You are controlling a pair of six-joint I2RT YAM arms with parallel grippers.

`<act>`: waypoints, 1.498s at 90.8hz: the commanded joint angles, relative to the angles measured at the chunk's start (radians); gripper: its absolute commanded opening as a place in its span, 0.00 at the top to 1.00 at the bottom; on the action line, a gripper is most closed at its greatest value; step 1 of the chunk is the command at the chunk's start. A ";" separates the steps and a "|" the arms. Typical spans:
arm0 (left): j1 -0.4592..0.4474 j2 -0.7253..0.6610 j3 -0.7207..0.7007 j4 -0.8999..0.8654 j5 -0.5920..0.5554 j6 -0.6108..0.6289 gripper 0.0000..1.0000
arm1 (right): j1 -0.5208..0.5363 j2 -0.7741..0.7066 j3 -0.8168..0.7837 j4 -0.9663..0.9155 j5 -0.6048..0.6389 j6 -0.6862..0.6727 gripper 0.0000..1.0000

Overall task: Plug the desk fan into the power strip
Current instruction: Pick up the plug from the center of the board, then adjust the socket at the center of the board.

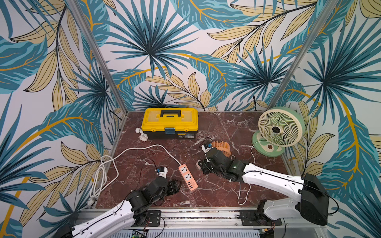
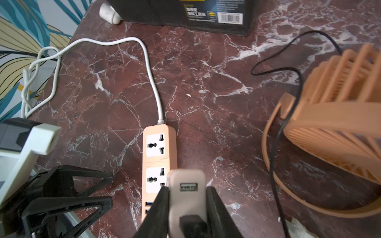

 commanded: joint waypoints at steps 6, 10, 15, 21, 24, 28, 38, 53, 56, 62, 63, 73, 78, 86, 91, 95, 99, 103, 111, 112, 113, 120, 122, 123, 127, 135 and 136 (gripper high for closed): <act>-0.003 0.033 -0.005 0.115 0.018 -0.027 0.24 | 0.036 0.076 0.027 0.109 0.013 -0.067 1.00; -0.003 0.048 -0.013 0.137 0.020 -0.038 0.24 | 0.046 0.105 0.045 0.109 0.028 -0.072 1.00; -0.004 0.068 -0.022 0.167 0.030 -0.050 0.25 | 0.057 0.133 0.063 0.109 0.050 -0.075 1.00; -0.005 0.091 -0.031 0.198 0.033 -0.061 0.25 | 0.073 0.155 0.079 0.119 0.088 -0.088 1.00; -0.007 0.104 -0.031 0.207 0.033 -0.061 0.25 | 0.081 0.163 0.080 0.131 0.103 -0.097 1.00; -0.006 0.117 -0.027 0.210 0.035 -0.058 0.25 | 0.087 0.173 0.076 0.153 0.121 -0.107 1.00; -0.010 0.147 -0.025 0.245 0.047 -0.058 0.25 | 0.096 0.203 0.098 0.145 0.144 -0.128 1.00; -0.029 0.206 -0.010 0.287 0.053 -0.052 0.22 | 0.095 0.200 0.088 0.136 0.188 -0.112 1.00; -0.040 0.216 -0.007 0.299 0.048 -0.055 0.20 | 0.096 0.193 0.084 0.134 0.195 -0.108 1.00; -0.061 0.241 0.004 0.308 0.028 -0.060 0.17 | 0.096 0.180 0.082 0.114 0.216 -0.093 1.00; -0.065 0.245 0.007 0.306 0.025 -0.060 0.16 | 0.096 0.179 0.082 0.107 0.219 -0.089 1.00; -0.098 0.291 0.036 0.285 -0.012 -0.077 0.13 | 0.094 0.161 0.083 0.060 0.255 -0.060 1.00; -0.115 0.314 0.041 0.300 -0.025 -0.085 0.13 | 0.094 0.148 0.075 0.052 0.273 -0.055 1.00; -0.136 0.344 0.067 0.295 -0.042 -0.094 0.12 | 0.093 0.119 0.054 0.036 0.303 -0.035 1.00; -0.153 0.357 0.088 0.280 -0.056 -0.097 0.11 | 0.091 0.095 0.038 0.034 0.309 -0.031 1.00; -0.171 0.367 0.110 0.261 -0.081 -0.099 0.10 | 0.090 0.079 0.030 0.029 0.308 -0.030 1.00; -0.192 0.380 0.134 0.234 -0.118 -0.097 0.09 | 0.088 0.067 0.029 0.013 0.310 -0.029 1.00; -0.210 0.399 0.166 0.193 -0.150 -0.100 0.08 | 0.086 0.059 0.031 -0.010 0.312 -0.026 1.00; -0.232 0.453 0.226 0.065 -0.193 -0.119 0.07 | 0.082 0.035 0.030 -0.066 0.324 -0.008 1.00; -0.233 0.461 0.233 0.057 -0.196 -0.121 0.07 | 0.082 0.032 0.029 -0.069 0.325 -0.006 1.00; -0.234 0.467 0.239 0.045 -0.200 -0.123 0.07 | 0.081 0.026 0.027 -0.073 0.325 -0.002 1.00; -0.238 0.521 0.293 -0.005 -0.213 -0.135 0.07 | 0.076 -0.018 0.009 -0.083 0.313 0.020 1.00; -0.239 0.536 0.311 -0.018 -0.219 -0.139 0.06 | 0.077 -0.033 0.000 -0.080 0.305 0.020 1.00; -0.240 0.545 0.318 -0.021 -0.223 -0.142 0.06 | 0.076 -0.040 -0.004 -0.078 0.300 0.021 1.00; -0.241 0.579 0.356 -0.075 -0.241 -0.153 0.05 | 0.074 -0.071 -0.022 -0.072 0.285 0.019 1.00; -0.244 0.661 0.435 -0.128 -0.265 -0.162 0.05 | 0.067 -0.119 -0.043 -0.068 0.264 0.011 1.00; -0.245 0.671 0.444 -0.134 -0.268 -0.163 0.05 | 0.067 -0.123 -0.046 -0.068 0.260 0.011 1.00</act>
